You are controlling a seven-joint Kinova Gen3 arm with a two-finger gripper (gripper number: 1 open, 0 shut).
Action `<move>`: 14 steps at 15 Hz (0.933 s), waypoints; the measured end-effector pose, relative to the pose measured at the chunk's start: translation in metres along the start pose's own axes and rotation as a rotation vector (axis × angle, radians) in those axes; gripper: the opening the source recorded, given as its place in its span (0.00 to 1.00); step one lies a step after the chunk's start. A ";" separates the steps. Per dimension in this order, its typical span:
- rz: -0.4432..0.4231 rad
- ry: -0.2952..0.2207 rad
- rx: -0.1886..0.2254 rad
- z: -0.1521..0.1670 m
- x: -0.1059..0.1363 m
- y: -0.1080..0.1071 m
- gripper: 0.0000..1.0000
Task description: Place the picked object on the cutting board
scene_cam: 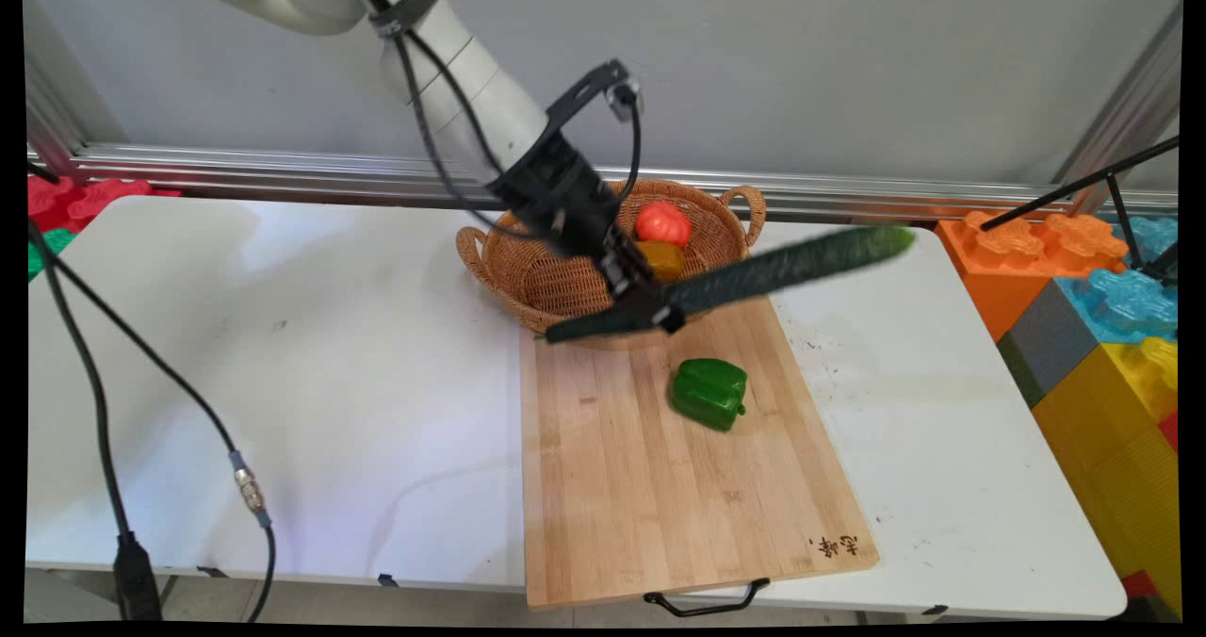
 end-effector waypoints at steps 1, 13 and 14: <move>0.015 -0.020 -0.009 0.001 -0.004 0.007 0.00; 0.221 -0.148 -0.032 0.054 -0.047 0.037 0.00; 0.226 -0.158 -0.029 0.061 -0.050 0.037 0.00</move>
